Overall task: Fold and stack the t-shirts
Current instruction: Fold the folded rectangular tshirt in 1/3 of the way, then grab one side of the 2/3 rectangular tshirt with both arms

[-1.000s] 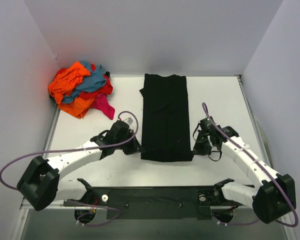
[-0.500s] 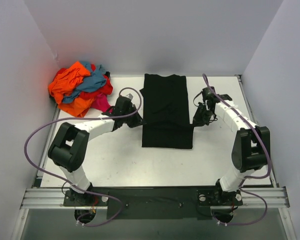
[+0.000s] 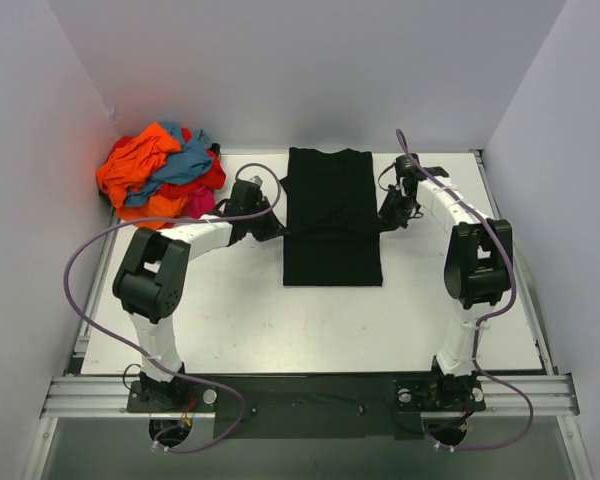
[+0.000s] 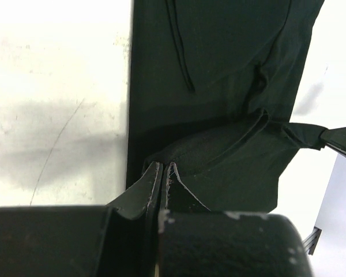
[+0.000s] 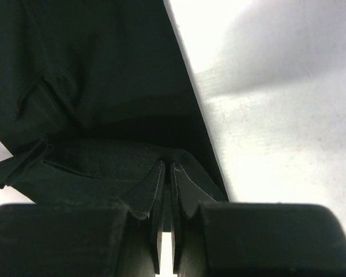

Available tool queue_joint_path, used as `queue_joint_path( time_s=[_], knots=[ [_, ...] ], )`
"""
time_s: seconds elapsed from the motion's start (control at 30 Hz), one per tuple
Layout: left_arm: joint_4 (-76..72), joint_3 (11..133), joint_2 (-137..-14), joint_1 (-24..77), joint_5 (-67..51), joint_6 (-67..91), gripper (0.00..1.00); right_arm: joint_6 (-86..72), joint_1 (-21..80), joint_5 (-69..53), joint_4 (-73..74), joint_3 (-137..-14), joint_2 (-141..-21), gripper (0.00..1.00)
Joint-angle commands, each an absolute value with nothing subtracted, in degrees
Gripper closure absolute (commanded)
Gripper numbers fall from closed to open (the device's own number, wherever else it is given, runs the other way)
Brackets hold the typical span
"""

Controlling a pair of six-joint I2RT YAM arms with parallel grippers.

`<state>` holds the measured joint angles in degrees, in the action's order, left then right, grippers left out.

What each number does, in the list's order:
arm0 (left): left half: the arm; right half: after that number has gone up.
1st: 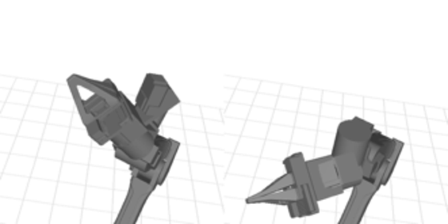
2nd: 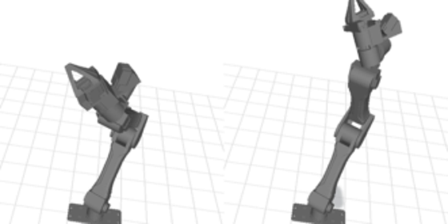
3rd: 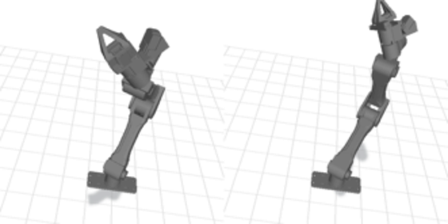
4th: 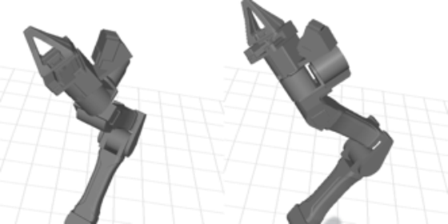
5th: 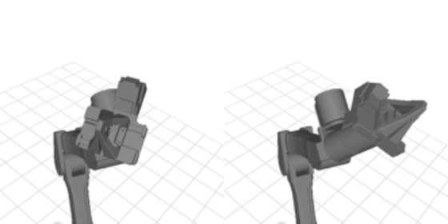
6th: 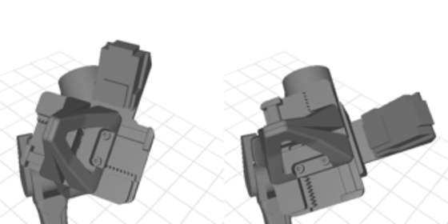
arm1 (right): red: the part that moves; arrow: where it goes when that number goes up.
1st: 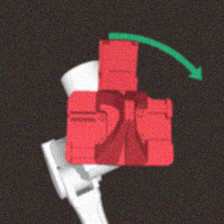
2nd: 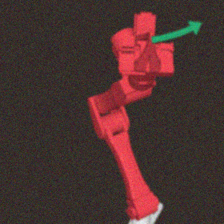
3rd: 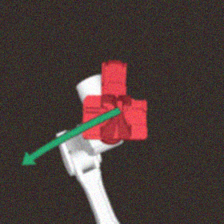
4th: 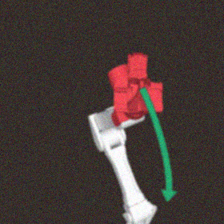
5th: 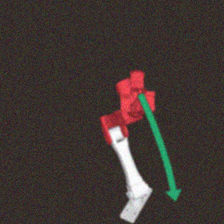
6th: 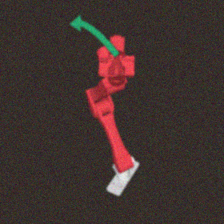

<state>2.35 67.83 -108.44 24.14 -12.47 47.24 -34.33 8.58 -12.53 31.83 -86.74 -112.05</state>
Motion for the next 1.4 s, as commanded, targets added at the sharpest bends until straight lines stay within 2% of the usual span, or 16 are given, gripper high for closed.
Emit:
queue_joint_path(
  time_s=[0.0, 0.37, 0.4, 0.43, 0.47, 0.5, 0.57, 0.73, 0.93, 1.0, 1.37],
  knots=[
    [-0.1, 73.7, -110.9, 23.4, -12.7, 45.5, 1.00, -34.3, 7.9, -12.3, 34.1, -92.4, -114.2, 1.00],
    [2.3, 82.4, -118.2, 21.8, -14.5, 45.3, 1.00, -35.0, 6.1, -13.4, 35.4, -101.7, -122.6, 1.00],
    [2.8, 83.3, -119.6, 21.7, -15.4, 44.7, 0.99, -35.1, 6.0, -13.5, 35.4, -102.3, -123.0, 0.87],
    [4.6, 85.5, -120.2, 21.6, -15.6, 44.5, 0.71, -35.2, 5.9, -13.3, 35.4, -102.7, -123.2, 0.74],
    [5.0, 86.1, -120.8, 21.7, -15.3, 43.8, 0.61, -35.1, 6.1, -12.7, 35.4, -102.7, -123.1, 0.58],
    [4.9, 86.2, -120.4, 21.7, -15.3, 43.2, 0.51, -34.9, 6.1, -12.3, 35.3, -101.8, -122.4, 0.54],
    [5.0, 84.7, -118.2, 21.7, -14.7, 42.6, 0.46, -34.6, 6.3, -11.3, 35.2, -99.7, -120.1, 0.53],
    [5.2, 72.3, -108.9, 22.1, -14.1, 42.8, 0.44, -33.8, 8.5, -7.6, 30.1, -81.7, -107.6, 0.55],
    [3.3, 56.6, -97.5, 25.0, -14.6, 44.6, 0.49, -33.9, 10.6, -10.2, 25.2, -63.9, -94.6, 0.63],
    [2.0, 53.1, -94.7, 25.8, -15.0, 45.3, 0.54, -33.6, 11.1, -11.7, 24.2, -60.8, -92.6, 0.64],
    [0.9, 48.8, -96.4, 28.3, -15.4, 47.0, 0.56, -33.5, 11.9, -10.8, 22.6, -57.5, -95.5, 0.71]
  ],
)
